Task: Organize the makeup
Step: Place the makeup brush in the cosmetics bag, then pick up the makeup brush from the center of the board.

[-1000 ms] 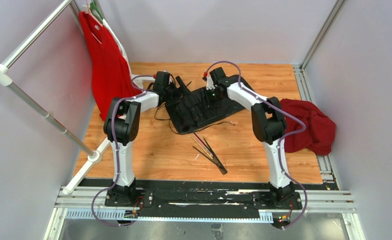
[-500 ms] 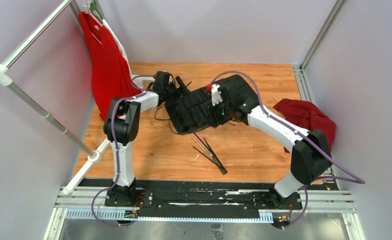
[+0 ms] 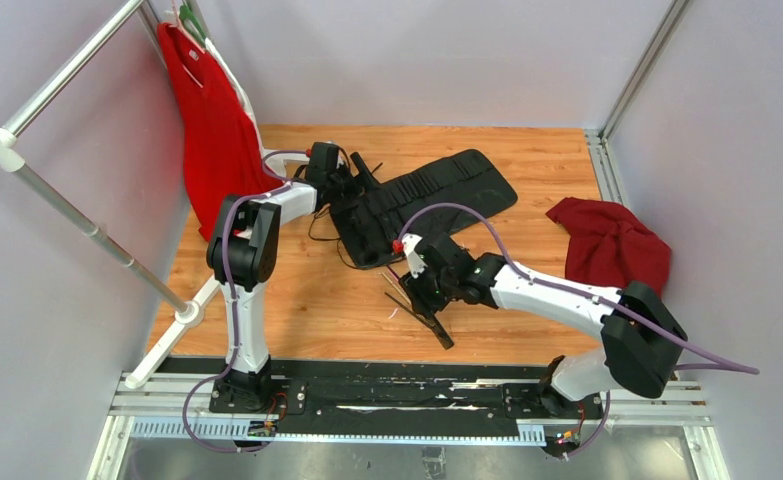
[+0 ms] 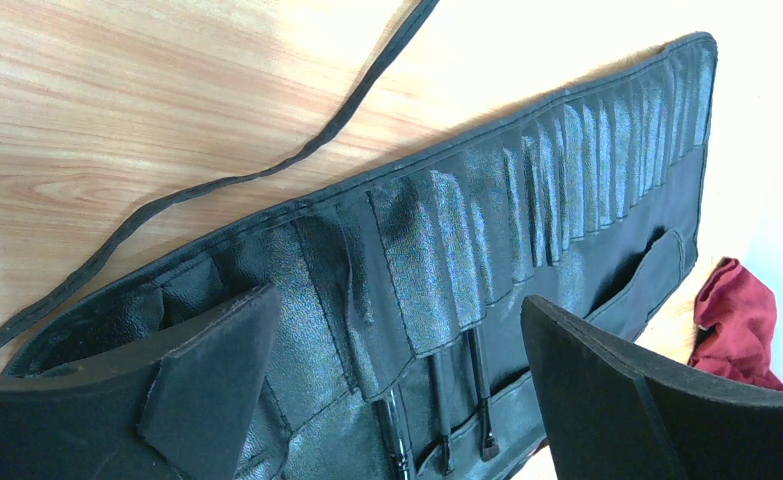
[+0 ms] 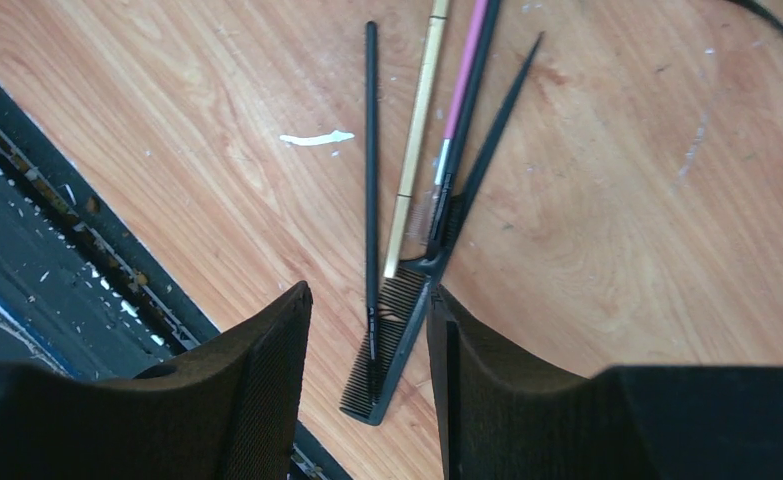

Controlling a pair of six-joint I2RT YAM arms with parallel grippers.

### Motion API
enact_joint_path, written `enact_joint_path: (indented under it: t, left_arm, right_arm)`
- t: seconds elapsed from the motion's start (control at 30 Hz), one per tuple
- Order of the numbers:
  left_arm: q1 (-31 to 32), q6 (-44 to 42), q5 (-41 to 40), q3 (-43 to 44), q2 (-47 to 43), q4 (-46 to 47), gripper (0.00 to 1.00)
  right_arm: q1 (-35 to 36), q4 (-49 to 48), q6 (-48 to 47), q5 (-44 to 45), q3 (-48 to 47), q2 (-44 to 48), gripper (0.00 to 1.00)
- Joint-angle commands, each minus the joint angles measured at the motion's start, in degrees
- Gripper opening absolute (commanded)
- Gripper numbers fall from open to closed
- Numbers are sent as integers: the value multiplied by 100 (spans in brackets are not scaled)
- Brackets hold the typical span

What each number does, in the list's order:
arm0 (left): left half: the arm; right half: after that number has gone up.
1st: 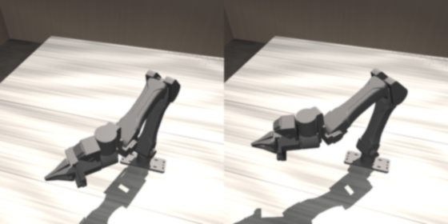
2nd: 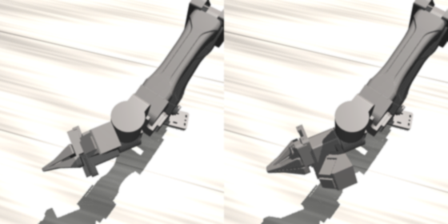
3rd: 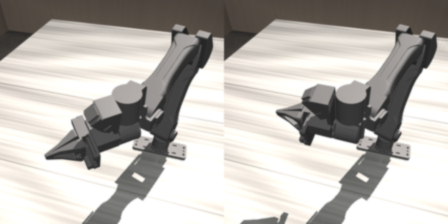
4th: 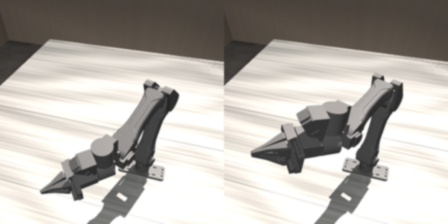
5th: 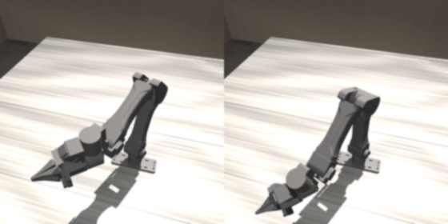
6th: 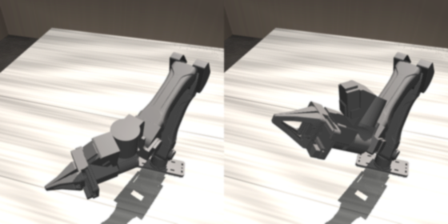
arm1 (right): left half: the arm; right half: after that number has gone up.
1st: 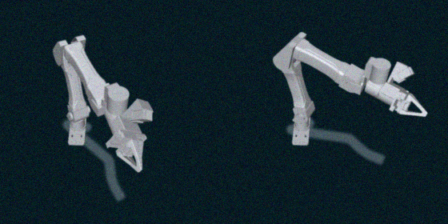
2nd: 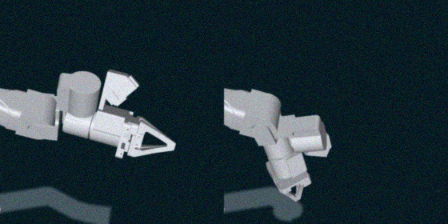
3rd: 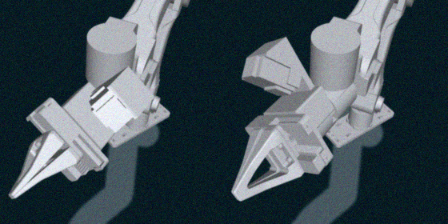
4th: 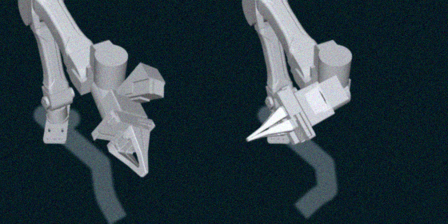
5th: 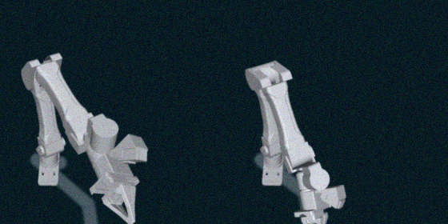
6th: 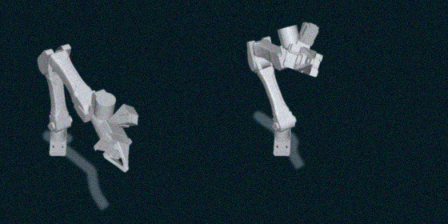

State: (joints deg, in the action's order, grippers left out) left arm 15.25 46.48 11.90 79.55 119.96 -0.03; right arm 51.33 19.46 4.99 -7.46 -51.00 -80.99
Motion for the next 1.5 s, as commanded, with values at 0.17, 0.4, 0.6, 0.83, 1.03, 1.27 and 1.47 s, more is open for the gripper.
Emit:
enact_joint_path:
  t: [0.17, 0.4, 0.6, 0.83, 1.03, 1.27, 1.47]
  left_arm:
    - [-67, -137, -153, -199, 98, -805, 98]
    - [-66, -136, -153, -216, 98, -799, 98]
    - [-66, -123, -146, -232, 106, -786, 98]
    - [-74, -131, -144, -232, 115, -779, 98]
    - [-83, -132, -139, -237, 120, -780, 98]
    - [-90, -138, -142, -235, 124, -781, 98]
    - [-92, -143, -137, -220, 115, -790, 98]
  right_arm:
    - [459, -405, 135, 228, 164, -207, 43]
    - [514, -541, 67, 287, 70, -585, 40]
    - [525, -605, -13, 290, -21, -805, 38]
    - [529, -655, -51, 374, -62, -959, 33]
    - [527, -668, -94, 453, -167, -1105, 28]
    - [521, -659, -125, 542, -288, -1201, 28]
    - [510, -657, -152, 654, -358, -1301, 27]
